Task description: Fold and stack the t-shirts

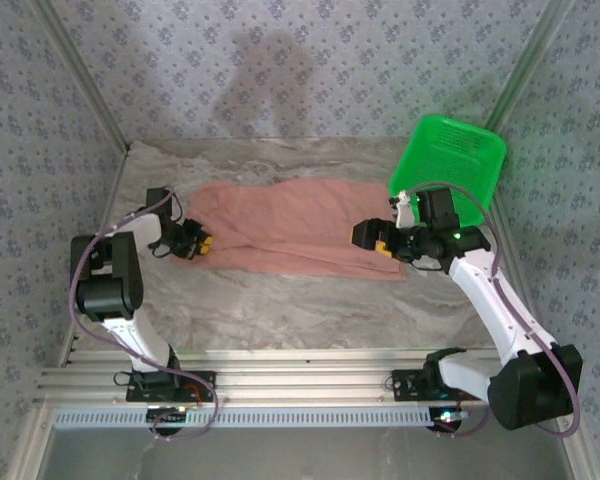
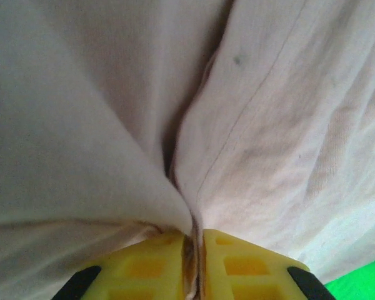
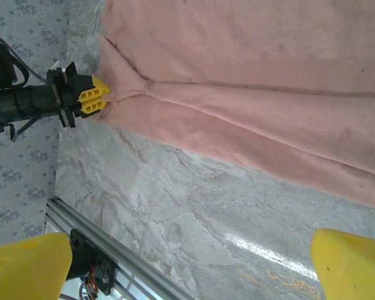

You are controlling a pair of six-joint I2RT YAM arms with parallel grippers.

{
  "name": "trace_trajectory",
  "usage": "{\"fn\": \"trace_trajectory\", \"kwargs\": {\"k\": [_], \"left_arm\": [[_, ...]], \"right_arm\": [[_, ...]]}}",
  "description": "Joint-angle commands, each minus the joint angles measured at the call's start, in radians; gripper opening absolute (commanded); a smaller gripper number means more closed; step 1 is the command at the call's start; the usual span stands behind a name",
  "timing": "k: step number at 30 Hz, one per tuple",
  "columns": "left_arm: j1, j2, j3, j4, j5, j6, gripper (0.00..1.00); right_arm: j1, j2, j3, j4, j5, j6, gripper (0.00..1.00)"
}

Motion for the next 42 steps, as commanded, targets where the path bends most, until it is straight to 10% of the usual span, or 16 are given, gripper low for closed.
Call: {"fn": "trace_trajectory", "kwargs": {"k": [1,26,42], "left_arm": [[-0.009,-0.049,-0.027,0.006,0.034,-0.019,0.17],[-0.038,-0.064,0.058,-0.036,0.017,0.010,0.02],[-0.120,0.128,0.397,-0.197,-0.022,0.139,0.02]], "right_arm": [[-0.003,-0.017,0.003,-0.026,0.004,-0.003,1.00],[-0.012,-0.013,-0.021,-0.004,-0.006,0.002,1.00],[-0.012,-0.017,-0.045,-0.002,-0.010,0.005,1.00]]}}
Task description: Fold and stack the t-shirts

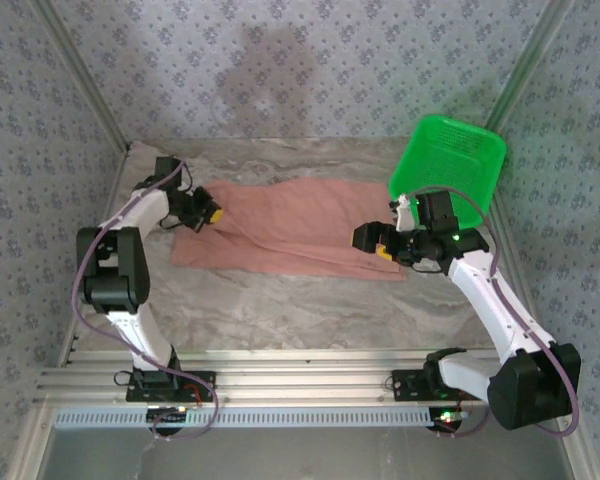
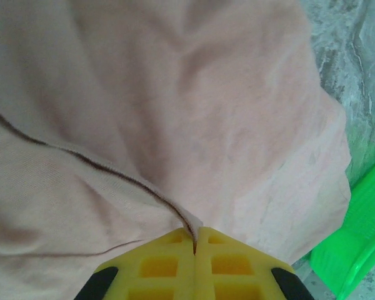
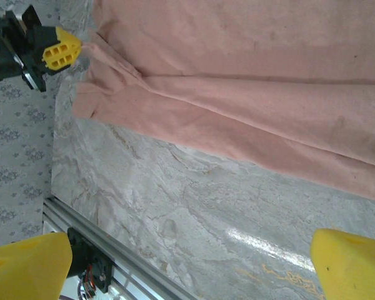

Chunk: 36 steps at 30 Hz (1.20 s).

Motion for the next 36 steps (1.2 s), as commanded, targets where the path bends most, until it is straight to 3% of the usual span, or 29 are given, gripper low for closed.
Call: {"fn": "trace_trajectory", "kwargs": {"k": [1,18,26,33,36], "left_arm": [[-0.031,0.067,0.097,-0.089,-0.022,0.075,0.02],[-0.113,0.319,0.436,-0.283,-0.078,0.235,0.02],[-0.133,0.376,0.507,-0.316,-0.082,0.265,0.04],[-0.137,0.355,0.477,-0.204,-0.042,0.222,0.26],[-0.140,0.323,0.481,-0.135,-0.002,0.193,0.44]], "right_arm": [[-0.004,-0.016,-0.017,-0.005,-0.010,0.004,1.00],[-0.009,-0.032,-0.053,-0.030,-0.024,-0.002,1.00],[-0.009,-0.039,-0.068,-0.033,-0.024,0.003,1.00],[-0.006,-0.042,-0.084,-0.012,-0.022,0.023,1.00],[0.000,-0.040,-0.093,0.005,-0.017,0.036,1.00]]}}
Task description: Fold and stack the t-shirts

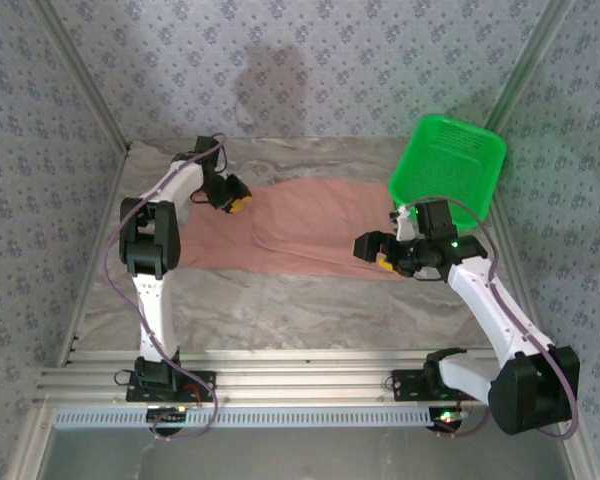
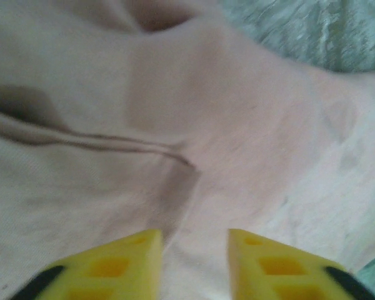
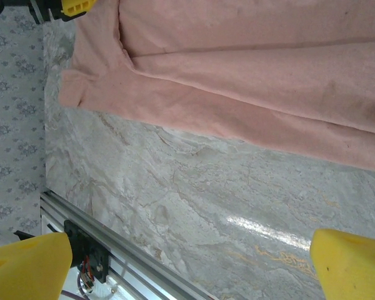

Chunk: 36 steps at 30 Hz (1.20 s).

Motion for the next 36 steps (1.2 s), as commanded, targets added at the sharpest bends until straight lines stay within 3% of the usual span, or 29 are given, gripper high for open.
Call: {"fn": "trace_trajectory", "kwargs": {"k": [1,4,6,13,15,17,22,26,32,36], "left_arm": [[-0.011,-0.066,0.000,0.101,0.056,-0.040,0.51],[-0.011,-0.140,-0.051,0.174,0.081,-0.090,0.62],[-0.003,-0.216,-0.110,0.197,0.073,-0.104,0.75],[0.122,-0.539,-0.511,0.217,-0.014,-0.138,0.80],[0.153,-0.566,-0.595,0.233,-0.016,-0.138,0.77],[0.167,-0.568,-0.650,0.245,-0.038,-0.134,0.66],[0.170,-0.517,-0.712,0.324,-0.052,-0.162,0.31],[0.167,-0.493,-0.715,0.366,-0.051,-0.188,0.26],[0.168,-0.459,-0.722,0.376,-0.074,-0.186,0.21],[0.170,-0.446,-0.744,0.379,-0.093,-0.186,0.20]], "right_arm": [[0.009,-0.011,-0.021,0.014,-0.008,0.024,1.00],[0.029,0.010,-0.031,0.043,0.011,0.042,1.00],[0.057,0.032,-0.025,0.056,0.038,0.050,1.00],[0.211,0.183,0.038,0.090,0.192,0.068,1.00],[0.245,0.239,0.055,0.127,0.242,0.084,1.00],[0.263,0.307,0.086,0.153,0.278,0.101,0.98],[0.289,0.468,0.211,0.169,0.272,0.129,0.77],[0.340,0.505,0.233,0.193,0.245,0.167,0.61],[0.426,0.592,0.237,0.247,0.210,0.226,0.22],[0.443,0.675,0.286,0.246,0.233,0.221,0.16]]}}
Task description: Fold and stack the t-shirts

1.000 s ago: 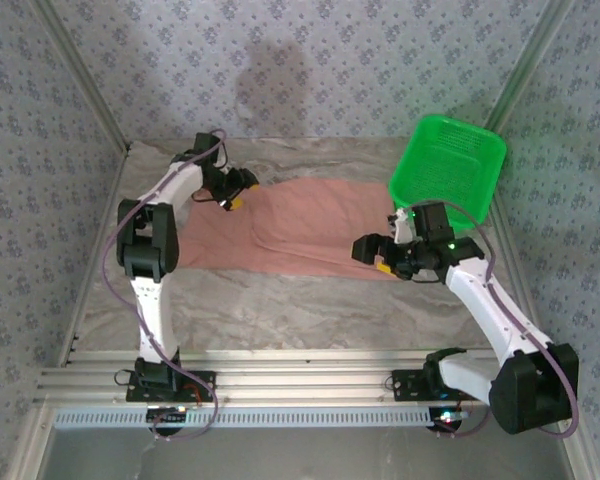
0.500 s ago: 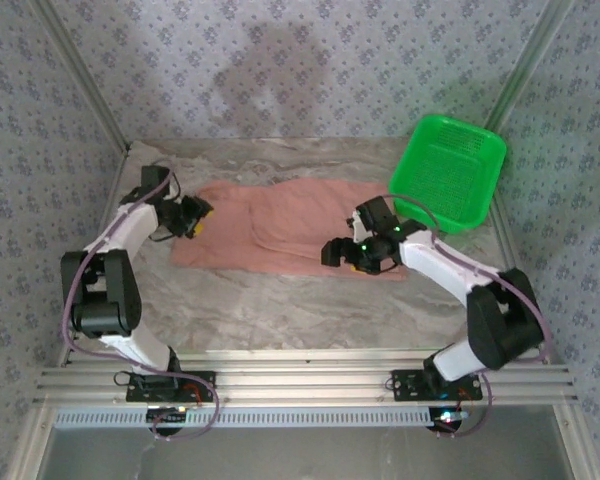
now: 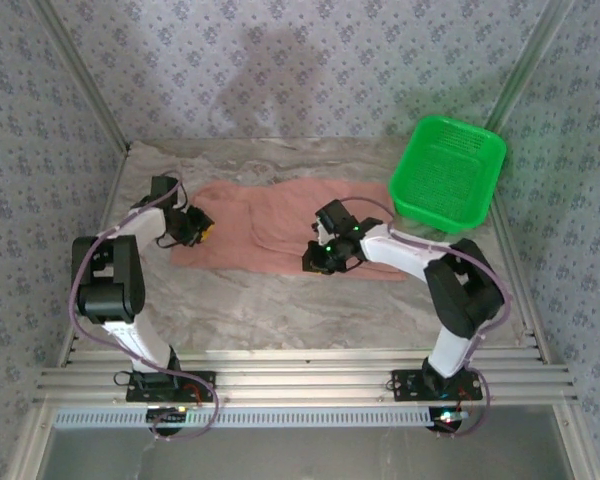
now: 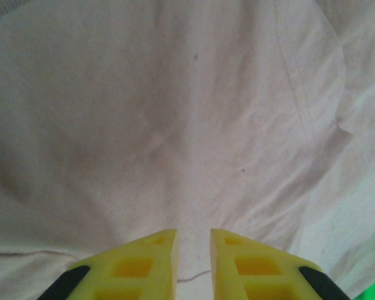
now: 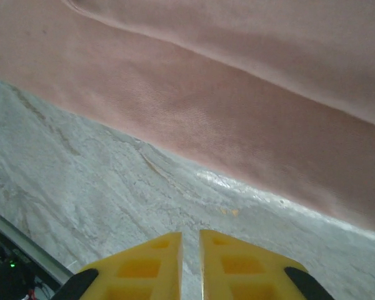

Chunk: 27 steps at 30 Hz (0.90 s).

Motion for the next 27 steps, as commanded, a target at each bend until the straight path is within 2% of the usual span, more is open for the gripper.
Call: {"fn": "trace_trajectory", "kwargs": {"k": [1,13,22,27], "left_arm": [[0.001,0.019,-0.023,0.010,-0.026,-0.002,0.19],[0.011,0.020,-0.066,0.000,-0.034,0.030,0.18],[0.023,0.019,-0.095,0.002,-0.034,0.038,0.18],[0.031,0.014,-0.107,-0.001,-0.033,0.049,0.18]], "right_arm": [[0.001,0.063,0.056,0.005,0.016,0.009,0.16],[-0.038,0.204,0.167,0.007,0.030,-0.001,0.13],[-0.085,0.246,0.193,-0.003,0.021,-0.011,0.13],[-0.079,0.256,0.221,-0.054,0.089,-0.041,0.16]]}}
